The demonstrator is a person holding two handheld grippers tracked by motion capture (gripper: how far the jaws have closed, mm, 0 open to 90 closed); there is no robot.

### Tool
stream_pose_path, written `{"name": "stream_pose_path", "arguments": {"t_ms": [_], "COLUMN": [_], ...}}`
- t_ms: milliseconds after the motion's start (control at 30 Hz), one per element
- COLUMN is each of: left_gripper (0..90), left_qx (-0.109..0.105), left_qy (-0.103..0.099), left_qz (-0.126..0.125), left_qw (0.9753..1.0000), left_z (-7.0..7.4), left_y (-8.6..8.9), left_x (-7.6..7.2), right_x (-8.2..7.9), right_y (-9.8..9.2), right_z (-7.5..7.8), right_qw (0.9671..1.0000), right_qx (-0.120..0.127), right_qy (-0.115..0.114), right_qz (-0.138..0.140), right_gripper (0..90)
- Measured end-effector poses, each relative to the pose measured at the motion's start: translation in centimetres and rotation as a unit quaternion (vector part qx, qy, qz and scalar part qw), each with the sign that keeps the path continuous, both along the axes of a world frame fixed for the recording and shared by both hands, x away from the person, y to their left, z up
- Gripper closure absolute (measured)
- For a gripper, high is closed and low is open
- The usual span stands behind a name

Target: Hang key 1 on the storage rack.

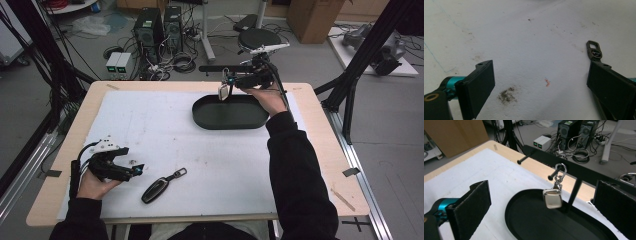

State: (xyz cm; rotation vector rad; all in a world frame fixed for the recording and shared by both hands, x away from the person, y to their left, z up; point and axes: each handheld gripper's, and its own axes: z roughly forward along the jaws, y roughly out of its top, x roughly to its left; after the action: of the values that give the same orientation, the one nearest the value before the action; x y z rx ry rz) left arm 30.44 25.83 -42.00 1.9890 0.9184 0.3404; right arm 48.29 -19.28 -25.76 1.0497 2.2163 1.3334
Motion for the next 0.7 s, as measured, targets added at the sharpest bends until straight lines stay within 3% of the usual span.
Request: {"name": "stream_pose_path", "arguments": {"t_ms": [467, 700], "left_gripper": [8.3, 8.3], "left_qx": [0.002, 0.004], "left_qy": [0.001, 0.002], "left_qz": [0.001, 0.002], "left_qw": [1.0, 1.0], "left_z": [-0.1, -0.1], "left_y": [0.0, 0.0], "left_x": [0.0, 0.0], "right_x": [-2.1, -3.0], "right_y": [-3.1, -4.0], "right_z": [-2.7, -3.7], "right_qw": [0.9996, 0.9995], "right_qx": [0.015, 0.004], "right_qy": [0.002, -0.003], "right_qz": [-0.024, -0.03], "right_gripper": [0.8, 0.8]}}
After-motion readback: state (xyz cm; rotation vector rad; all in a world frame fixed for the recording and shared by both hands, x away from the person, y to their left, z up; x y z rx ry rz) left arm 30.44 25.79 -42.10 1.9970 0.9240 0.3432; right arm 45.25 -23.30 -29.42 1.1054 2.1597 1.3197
